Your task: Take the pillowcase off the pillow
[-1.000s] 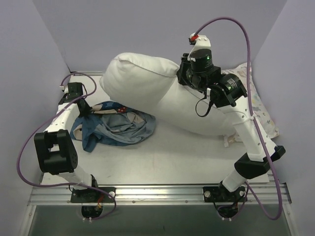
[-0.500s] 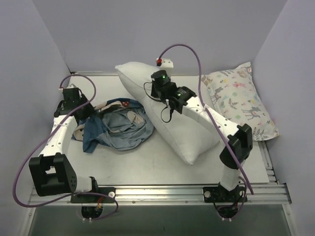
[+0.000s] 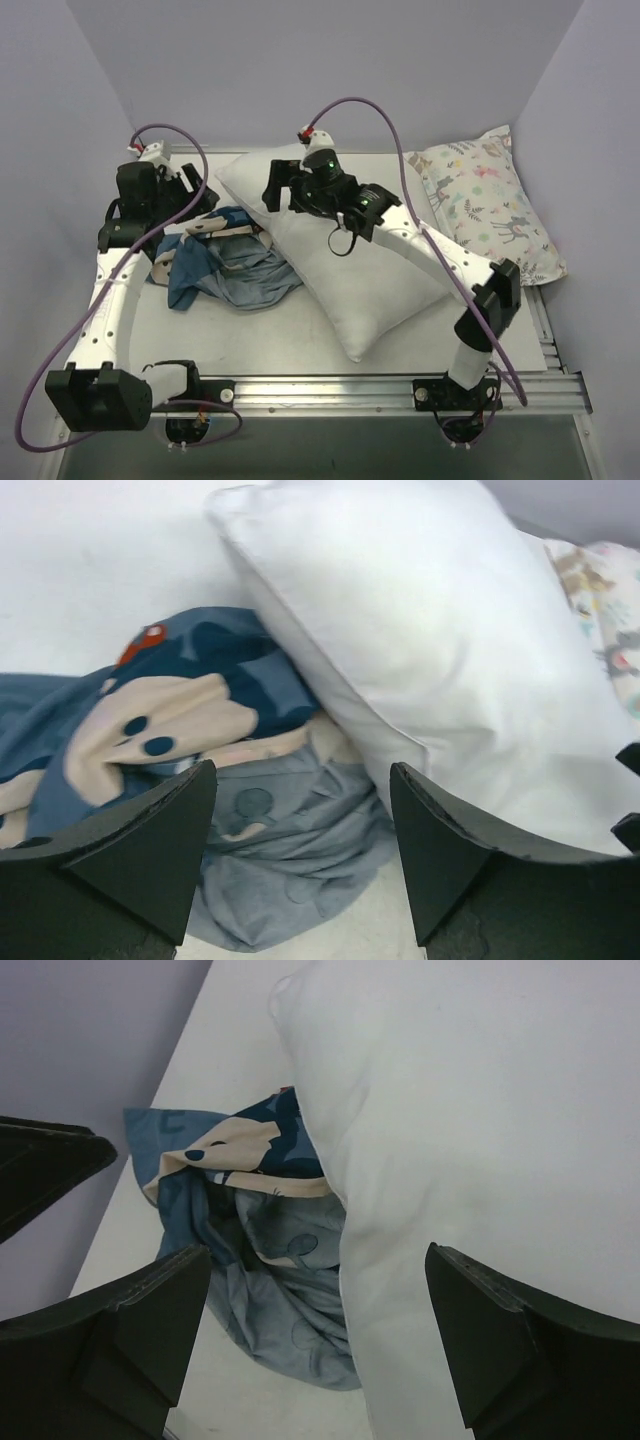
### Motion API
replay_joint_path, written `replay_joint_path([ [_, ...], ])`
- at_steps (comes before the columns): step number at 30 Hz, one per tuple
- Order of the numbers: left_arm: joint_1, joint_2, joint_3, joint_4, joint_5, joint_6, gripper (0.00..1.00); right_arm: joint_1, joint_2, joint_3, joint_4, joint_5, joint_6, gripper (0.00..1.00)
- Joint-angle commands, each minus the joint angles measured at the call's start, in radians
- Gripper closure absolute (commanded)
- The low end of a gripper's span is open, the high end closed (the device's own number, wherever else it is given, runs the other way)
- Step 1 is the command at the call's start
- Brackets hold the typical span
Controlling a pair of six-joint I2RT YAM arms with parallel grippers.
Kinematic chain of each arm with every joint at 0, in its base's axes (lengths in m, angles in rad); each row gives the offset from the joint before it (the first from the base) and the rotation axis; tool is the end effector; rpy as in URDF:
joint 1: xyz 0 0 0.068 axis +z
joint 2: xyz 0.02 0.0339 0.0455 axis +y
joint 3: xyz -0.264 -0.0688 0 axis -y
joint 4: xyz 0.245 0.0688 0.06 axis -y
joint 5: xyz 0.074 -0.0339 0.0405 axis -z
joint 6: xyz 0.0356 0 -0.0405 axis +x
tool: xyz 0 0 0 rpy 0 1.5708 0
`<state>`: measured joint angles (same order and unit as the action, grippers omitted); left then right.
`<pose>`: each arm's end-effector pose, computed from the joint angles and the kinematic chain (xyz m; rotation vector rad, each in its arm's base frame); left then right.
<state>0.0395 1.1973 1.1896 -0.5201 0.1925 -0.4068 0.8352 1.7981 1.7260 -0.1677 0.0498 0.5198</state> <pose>0.2633 0.0036 0.3625 -0.3533 2.0863 -0.4222 0.2929 0.3210 0.3869 -0.2627 1.8896 0.9015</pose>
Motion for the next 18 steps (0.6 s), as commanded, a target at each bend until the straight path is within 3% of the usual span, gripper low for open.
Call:
replay_joint_path([
  [1,-0.101,-0.054,0.068,-0.008,0.038,0.059,0.22,-0.011,-0.202,-0.045,-0.015,-0.022,-0.026,0.07],
  [4,-0.167,-0.091,0.068,-0.011,0.025,0.059,0.21,-0.028,-0.329,-0.133,-0.067,0.025,-0.053,0.0],
  [8,-0.223,-0.152,0.019,-0.009,0.016,0.069,0.21,-0.051,-0.514,-0.293,-0.119,0.122,-0.079,0.0],
  [13,-0.228,-0.229,-0.053,-0.018,0.022,0.091,0.2,-0.07,-0.78,-0.549,-0.165,0.283,-0.095,0.0],
  [18,-0.227,-0.292,-0.102,-0.034,0.027,0.103,0.2,-0.099,-0.972,-0.709,-0.194,0.332,-0.096,0.0],
])
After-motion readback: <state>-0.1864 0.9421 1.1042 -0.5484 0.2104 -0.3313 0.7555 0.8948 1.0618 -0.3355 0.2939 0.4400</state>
